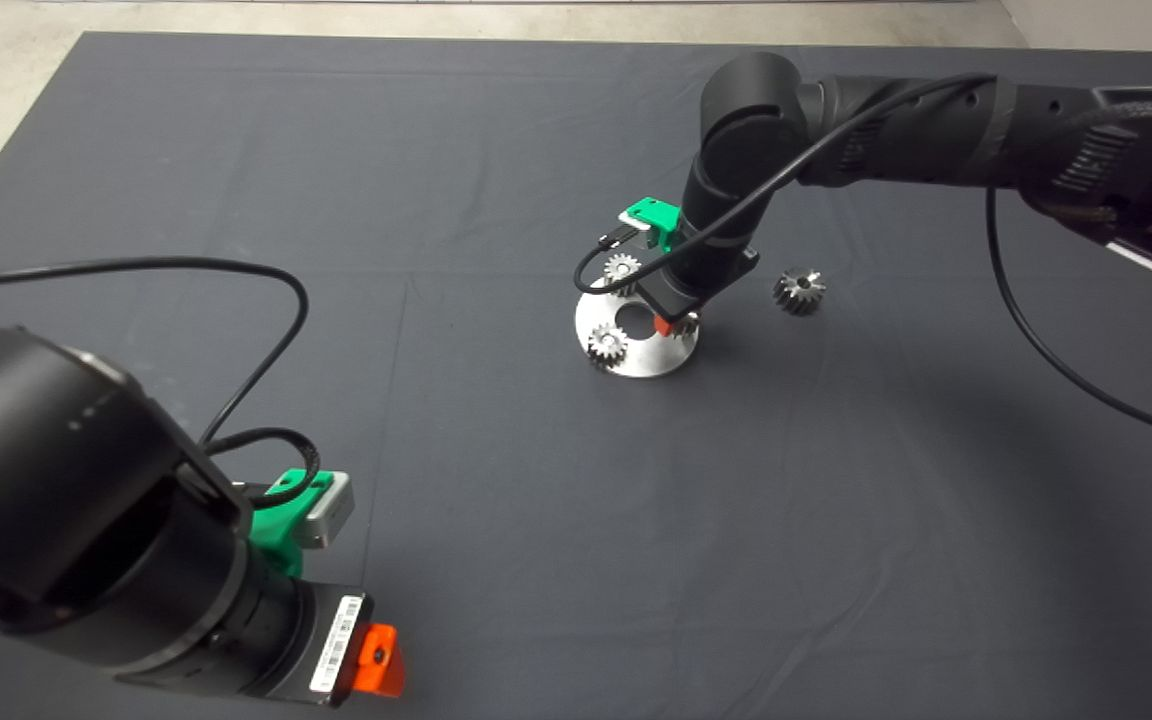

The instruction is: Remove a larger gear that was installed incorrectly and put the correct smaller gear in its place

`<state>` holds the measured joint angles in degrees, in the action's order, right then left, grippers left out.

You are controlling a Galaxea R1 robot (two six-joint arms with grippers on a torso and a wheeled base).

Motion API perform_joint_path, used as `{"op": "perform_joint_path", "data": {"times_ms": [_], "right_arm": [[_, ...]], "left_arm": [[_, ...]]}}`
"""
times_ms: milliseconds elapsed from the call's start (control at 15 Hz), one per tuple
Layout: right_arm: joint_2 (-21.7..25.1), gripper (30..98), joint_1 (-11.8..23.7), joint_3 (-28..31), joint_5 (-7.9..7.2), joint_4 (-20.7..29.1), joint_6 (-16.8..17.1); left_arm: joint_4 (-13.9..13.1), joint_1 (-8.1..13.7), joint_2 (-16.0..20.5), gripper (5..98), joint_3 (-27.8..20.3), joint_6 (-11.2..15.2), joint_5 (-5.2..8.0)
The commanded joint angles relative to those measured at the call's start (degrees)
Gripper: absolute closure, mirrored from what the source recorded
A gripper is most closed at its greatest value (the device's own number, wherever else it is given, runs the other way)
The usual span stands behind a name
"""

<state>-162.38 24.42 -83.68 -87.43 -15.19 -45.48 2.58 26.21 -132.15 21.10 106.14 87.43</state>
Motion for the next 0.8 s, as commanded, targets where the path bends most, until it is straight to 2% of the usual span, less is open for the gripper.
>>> {"op": "perform_joint_path", "data": {"times_ms": [0,733], "right_arm": [[0.2,88.0,2.0,0.5,-4.50,-1.4,0.4],[1.0,88.1,1.8,-0.1,-4.59,-1.7,1.2]], "left_arm": [[-1.1,0.3,0.3,5.4,-1.0,0.0,0.90],[-1.1,0.3,0.3,5.4,-1.0,0.0,0.90]]}}
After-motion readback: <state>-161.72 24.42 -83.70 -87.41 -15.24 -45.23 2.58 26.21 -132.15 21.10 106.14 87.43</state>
